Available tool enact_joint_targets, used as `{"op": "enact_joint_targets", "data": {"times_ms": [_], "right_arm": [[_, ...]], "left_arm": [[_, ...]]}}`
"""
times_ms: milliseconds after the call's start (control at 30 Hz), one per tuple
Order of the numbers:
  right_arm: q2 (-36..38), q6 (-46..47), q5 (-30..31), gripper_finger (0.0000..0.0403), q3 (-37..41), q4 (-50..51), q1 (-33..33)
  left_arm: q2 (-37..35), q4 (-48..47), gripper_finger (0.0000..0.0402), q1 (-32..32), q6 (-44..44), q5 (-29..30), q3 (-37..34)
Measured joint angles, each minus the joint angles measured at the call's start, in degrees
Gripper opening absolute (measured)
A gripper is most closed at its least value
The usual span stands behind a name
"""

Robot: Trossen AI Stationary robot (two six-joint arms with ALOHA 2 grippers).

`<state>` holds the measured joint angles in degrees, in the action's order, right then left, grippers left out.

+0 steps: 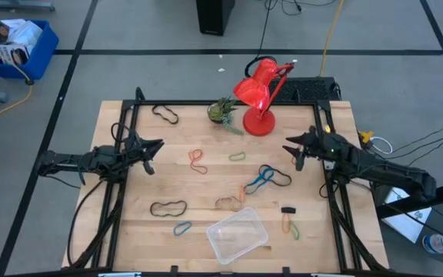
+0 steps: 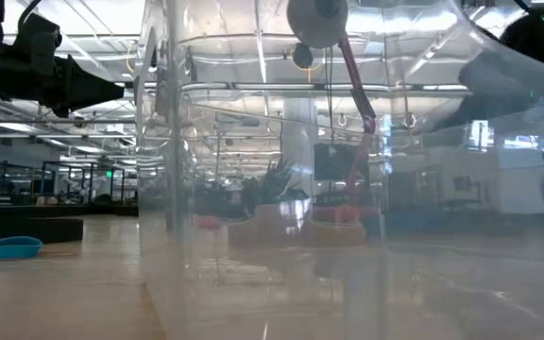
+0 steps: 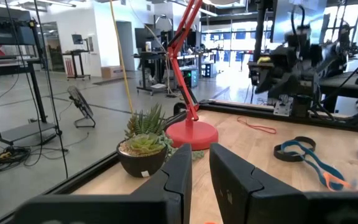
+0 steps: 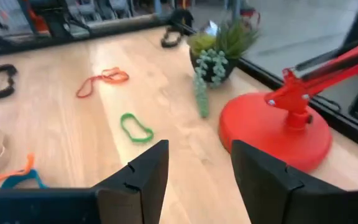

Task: Pick and place rubber bands into bin
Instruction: Put the red rubber band into the transparent container

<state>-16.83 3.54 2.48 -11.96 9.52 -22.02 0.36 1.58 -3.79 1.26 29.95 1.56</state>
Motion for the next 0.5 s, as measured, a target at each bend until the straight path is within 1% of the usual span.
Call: {"op": "enact_joint_targets", "data": {"times_ms": [200,367,500], "right_arm": [[-13.3,2.5,0.9,0.0155,-15.1,12.2,0.0],[-24.5,5.7,0.5,0.0139,-28.4,27.3,0.0],[-31.6,11.9,0.5,0.0128,-35.5,37.7,0.0]], "left_arm": [[0.0,0.0,0.0063,0.0,0.0,0.0,0.0],[0.0,0.1,0.0063,0.0,0.0,0.0,0.0],[0.0,0.1,0.0063,0.0,0.0,0.0,0.0]]}}
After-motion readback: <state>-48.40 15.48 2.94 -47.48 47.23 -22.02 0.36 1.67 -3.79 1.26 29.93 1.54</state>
